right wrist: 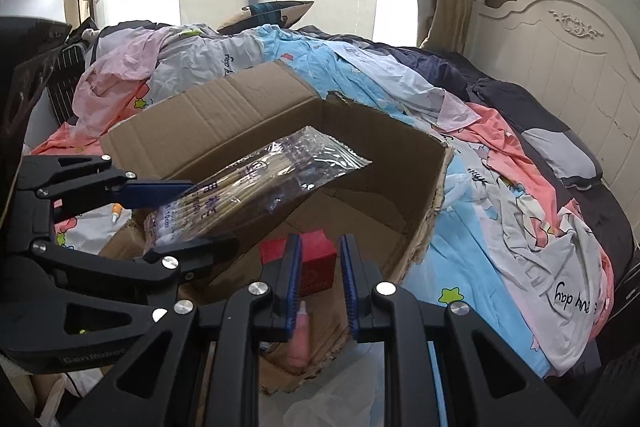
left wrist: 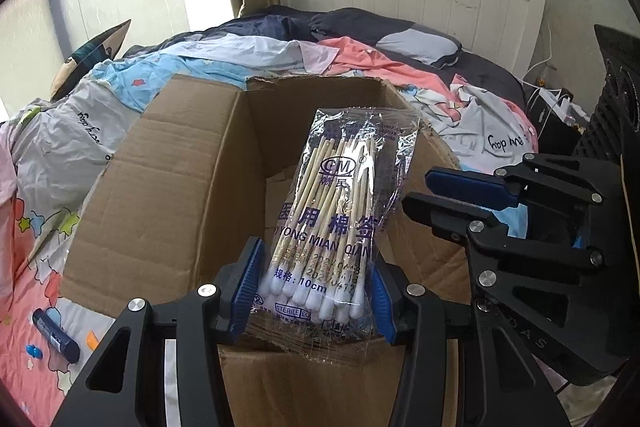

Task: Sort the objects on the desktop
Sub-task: 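Lower both items into the cardboard box and open both grippers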

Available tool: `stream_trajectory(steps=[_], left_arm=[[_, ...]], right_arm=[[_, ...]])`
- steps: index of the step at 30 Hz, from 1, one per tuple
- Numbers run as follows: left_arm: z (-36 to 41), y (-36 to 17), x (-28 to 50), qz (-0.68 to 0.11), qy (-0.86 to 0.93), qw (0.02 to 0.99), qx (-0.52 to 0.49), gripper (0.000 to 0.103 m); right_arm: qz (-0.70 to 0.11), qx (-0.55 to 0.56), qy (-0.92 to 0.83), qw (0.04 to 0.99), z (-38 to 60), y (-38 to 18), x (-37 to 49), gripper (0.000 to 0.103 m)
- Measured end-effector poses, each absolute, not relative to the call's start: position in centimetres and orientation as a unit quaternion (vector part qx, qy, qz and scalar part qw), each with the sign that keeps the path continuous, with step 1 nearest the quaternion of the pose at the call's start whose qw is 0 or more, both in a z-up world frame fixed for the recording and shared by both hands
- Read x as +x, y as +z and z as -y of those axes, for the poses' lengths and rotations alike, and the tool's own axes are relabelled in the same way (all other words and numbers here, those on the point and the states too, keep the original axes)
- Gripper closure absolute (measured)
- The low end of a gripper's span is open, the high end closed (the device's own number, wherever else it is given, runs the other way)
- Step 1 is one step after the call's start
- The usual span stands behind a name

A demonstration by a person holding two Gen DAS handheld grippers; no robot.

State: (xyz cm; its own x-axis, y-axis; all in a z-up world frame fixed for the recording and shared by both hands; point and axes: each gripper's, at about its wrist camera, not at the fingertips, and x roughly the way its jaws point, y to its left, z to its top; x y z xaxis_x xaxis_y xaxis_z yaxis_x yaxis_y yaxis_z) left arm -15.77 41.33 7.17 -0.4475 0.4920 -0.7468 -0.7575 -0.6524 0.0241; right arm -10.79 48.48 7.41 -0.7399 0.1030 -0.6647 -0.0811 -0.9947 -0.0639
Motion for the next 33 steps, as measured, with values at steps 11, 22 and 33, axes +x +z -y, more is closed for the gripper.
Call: stream_trajectory(steps=[11, 22, 33], left_arm=[[-41.2, 7.0, -16.5, -0.173, 0.83, 0.378, -0.372, 0.053], [-41.1, 7.0, -16.4, -0.171, 0.831, 0.377, -0.372, 0.053], [-41.5, 6.9, -15.9, -0.179, 0.832, 0.374, -0.369, 0.049]], right_arm=[[0.015, -0.359, 0.932, 0.049, -48.6, 7.2, -11.0, 0.085], [-0.014, -0.349, 0.937, 0.033, -49.0, 7.5, -10.5, 0.078], [-0.044, -0.327, 0.943, 0.052, -50.4, 8.2, -9.4, 0.04]])
